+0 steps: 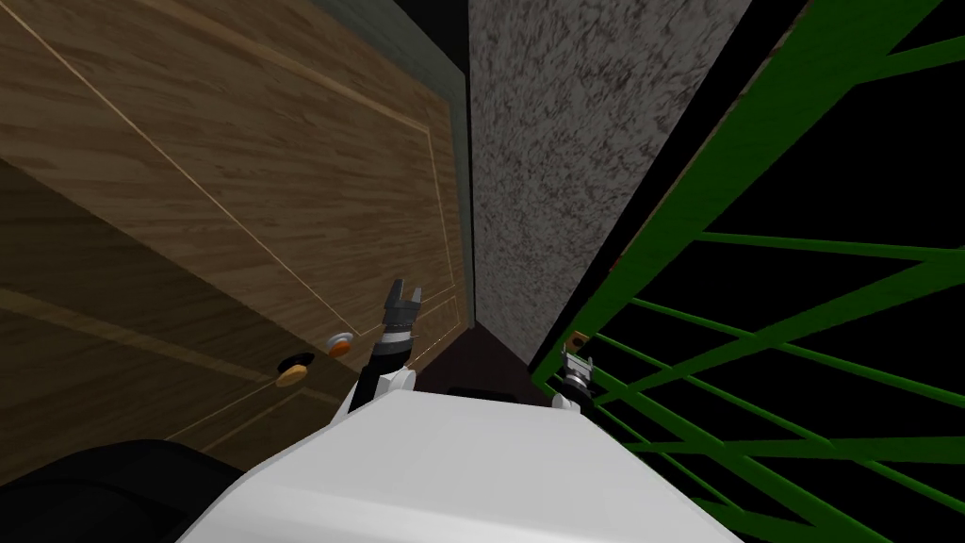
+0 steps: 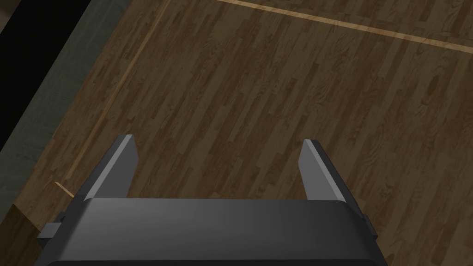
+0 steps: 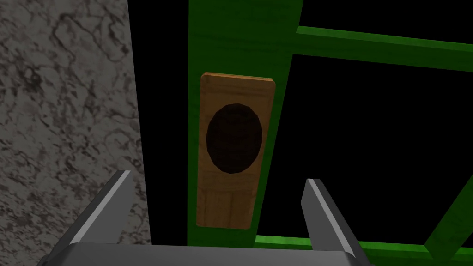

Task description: Pull the door open

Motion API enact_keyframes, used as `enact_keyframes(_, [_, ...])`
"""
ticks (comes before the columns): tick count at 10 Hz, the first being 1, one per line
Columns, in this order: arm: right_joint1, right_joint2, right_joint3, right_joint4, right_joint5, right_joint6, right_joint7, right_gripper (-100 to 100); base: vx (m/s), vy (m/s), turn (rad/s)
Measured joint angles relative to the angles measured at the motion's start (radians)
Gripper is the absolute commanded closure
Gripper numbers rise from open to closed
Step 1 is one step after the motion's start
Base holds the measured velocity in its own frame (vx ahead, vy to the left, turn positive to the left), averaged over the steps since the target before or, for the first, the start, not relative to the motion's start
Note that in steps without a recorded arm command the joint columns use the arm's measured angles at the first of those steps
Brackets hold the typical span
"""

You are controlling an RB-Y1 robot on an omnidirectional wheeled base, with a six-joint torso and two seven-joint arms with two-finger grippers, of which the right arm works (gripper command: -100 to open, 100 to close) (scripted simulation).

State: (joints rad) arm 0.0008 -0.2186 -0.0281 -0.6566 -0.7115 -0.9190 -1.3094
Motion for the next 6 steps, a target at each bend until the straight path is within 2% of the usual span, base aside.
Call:
enact_keyframes(1, [0.019, -0.017, 0.000, -0.017, -0.002, 0.008, -0.014, -100, 0.058, -0.010, 0.006])
enact_keyframes(2, [0.016, -0.024, 0.002, -0.006, -0.003, 0.007, -0.025, -100, 0.074, -0.011, 0.030])
enact_keyframes(4, [0.026, -0.055, 0.008, 0.014, -0.004, -0.002, -0.065, -100, 0.126, -0.019, 0.024])
enact_keyframes(5, [0.052, -0.069, 0.008, -0.009, -0.006, 0.001, -0.079, -100, 0.108, 0.011, 0.009])
enact_keyframes(6, [0.055, -0.077, 0.010, -0.006, -0.006, 0.001, -0.089, -100, 0.045, 0.021, -0.002])
